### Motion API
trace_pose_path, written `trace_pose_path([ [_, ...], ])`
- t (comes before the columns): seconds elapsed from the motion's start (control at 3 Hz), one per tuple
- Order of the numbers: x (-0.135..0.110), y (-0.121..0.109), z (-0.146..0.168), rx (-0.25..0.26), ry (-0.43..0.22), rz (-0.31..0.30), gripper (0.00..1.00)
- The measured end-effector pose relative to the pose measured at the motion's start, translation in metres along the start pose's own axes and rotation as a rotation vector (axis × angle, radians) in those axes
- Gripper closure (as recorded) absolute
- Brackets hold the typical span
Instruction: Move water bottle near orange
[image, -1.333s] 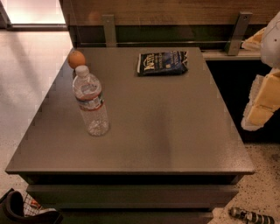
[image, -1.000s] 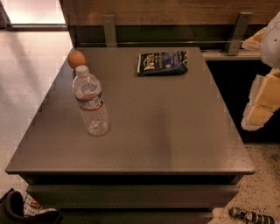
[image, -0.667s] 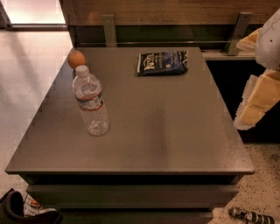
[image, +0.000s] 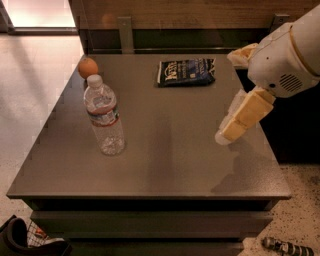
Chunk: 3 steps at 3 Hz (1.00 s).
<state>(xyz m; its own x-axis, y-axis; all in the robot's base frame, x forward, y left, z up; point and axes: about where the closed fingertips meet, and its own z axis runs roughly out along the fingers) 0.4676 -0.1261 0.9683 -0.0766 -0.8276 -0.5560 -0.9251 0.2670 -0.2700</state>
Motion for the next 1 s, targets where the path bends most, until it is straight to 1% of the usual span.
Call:
trace_pose_path([
  [0.33,-0.024,0.009,0.027,-0.030,-0.174,-0.004,0.00],
  [0.67,-0.045,0.020,0.067,-0.092,-0.436,0.015,0.00],
  [1.0,-0.061,0.024,0.085,-0.135,-0.630,0.034,0.00],
])
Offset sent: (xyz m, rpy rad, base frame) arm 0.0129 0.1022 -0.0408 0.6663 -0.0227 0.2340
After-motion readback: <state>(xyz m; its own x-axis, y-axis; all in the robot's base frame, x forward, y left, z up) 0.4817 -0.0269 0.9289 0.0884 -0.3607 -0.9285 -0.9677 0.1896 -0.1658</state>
